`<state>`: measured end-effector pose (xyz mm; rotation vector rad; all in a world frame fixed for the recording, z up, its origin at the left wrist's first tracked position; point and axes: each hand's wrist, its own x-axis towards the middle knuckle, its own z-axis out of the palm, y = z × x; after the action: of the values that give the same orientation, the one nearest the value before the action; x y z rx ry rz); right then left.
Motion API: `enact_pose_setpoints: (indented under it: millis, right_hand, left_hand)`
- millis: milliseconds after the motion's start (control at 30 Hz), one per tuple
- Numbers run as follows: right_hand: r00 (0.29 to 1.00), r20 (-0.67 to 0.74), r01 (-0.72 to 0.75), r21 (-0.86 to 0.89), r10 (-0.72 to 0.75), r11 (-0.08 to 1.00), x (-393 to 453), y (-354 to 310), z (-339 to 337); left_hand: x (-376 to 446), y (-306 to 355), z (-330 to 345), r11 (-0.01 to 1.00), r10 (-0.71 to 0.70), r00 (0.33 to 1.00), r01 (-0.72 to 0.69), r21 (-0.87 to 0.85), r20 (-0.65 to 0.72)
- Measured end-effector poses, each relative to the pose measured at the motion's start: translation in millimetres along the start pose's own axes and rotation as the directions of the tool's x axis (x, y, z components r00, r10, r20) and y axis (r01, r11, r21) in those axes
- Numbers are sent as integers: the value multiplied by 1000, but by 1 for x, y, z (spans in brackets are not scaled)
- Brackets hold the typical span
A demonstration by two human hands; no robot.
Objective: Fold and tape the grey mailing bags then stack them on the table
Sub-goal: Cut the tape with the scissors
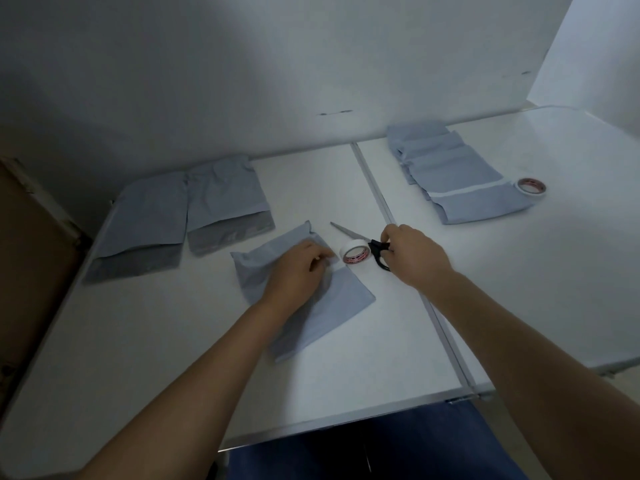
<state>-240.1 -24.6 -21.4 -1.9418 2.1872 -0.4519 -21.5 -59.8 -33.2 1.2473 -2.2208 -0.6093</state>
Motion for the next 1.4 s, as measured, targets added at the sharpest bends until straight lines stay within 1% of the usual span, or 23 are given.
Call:
enact_pose_setpoints:
  millis: [33, 100, 133, 200, 300, 367, 500, 833, 1000, 1067, 1100, 1167, 1233, 1267, 1333, 1400]
  right_hand:
    - [999, -31, 21, 35, -20, 999, 0, 0, 1]
    - [993, -88, 93, 127, -83, 987, -1, -2, 4]
    - [990, -88, 121, 154, -108, 981, -1, -5, 4]
    - [990, -38, 138, 135, -134, 981, 1, -10, 9]
    - [993, -17, 122, 129, -121, 984, 6, -17, 17]
    - [994, -23, 105, 138, -103, 985, 8, -18, 19]
    - [997, -51, 69, 100, -65, 993, 9, -19, 16]
    - [990, -89, 117, 53, -112, 992, 13, -16, 15]
    - [990, -79, 121, 35, -118, 992, 14, -15, 12]
    - [993, -54, 104, 55, -101, 993, 15, -15, 12]
    - [997, -18, 83, 91, -81, 992, 16, -15, 9]
    - [993, 107, 30, 168, -48, 985, 18, -13, -1]
    - [966, 254, 7, 175, -52, 985, 19, -11, -16]
    - [953, 298, 7, 161, -55, 987, 20, -10, -22]
    - [953, 299, 3, 123, -40, 992, 21, -7, -27]
    - [972, 236, -5, 74, -12, 997, 21, -4, -24]
  left_hand:
    - [-1, 0, 0, 1000, -4, 1000, 4, -10, 0]
    - [-5, -3, 1, 997, 66, 998, -66, 48, -6]
    - [-8, -7, 3, 989, 113, 994, -112, 93, -4]
    - [-13, -14, 6, 970, 179, 984, -178, 167, 9]
    - [-19, -17, 10, 947, 222, 975, -220, 236, 17]
    - [-22, -18, 13, 944, 228, 974, -222, 246, 4]
    - [-23, -20, 16, 942, 222, 975, -216, 257, 7]
    - [-23, -22, 19, 937, 225, 974, -216, 276, 0]
    - [-23, -24, 20, 936, 225, 974, -215, 280, -4]
    - [-23, -24, 20, 935, 219, 976, -210, 286, -1]
    - [-24, -24, 19, 933, 217, 976, -208, 293, 0]
    - [-24, -23, 19, 929, 214, 977, -205, 308, 6]
    - [-22, -23, 19, 925, 212, 977, -203, 321, 8]
    - [-22, -22, 19, 923, 211, 977, -202, 327, 8]
    - [-20, -18, 18, 925, 203, 979, -199, 322, 23]
    - [-16, -14, 15, 933, 186, 981, -191, 305, 45]
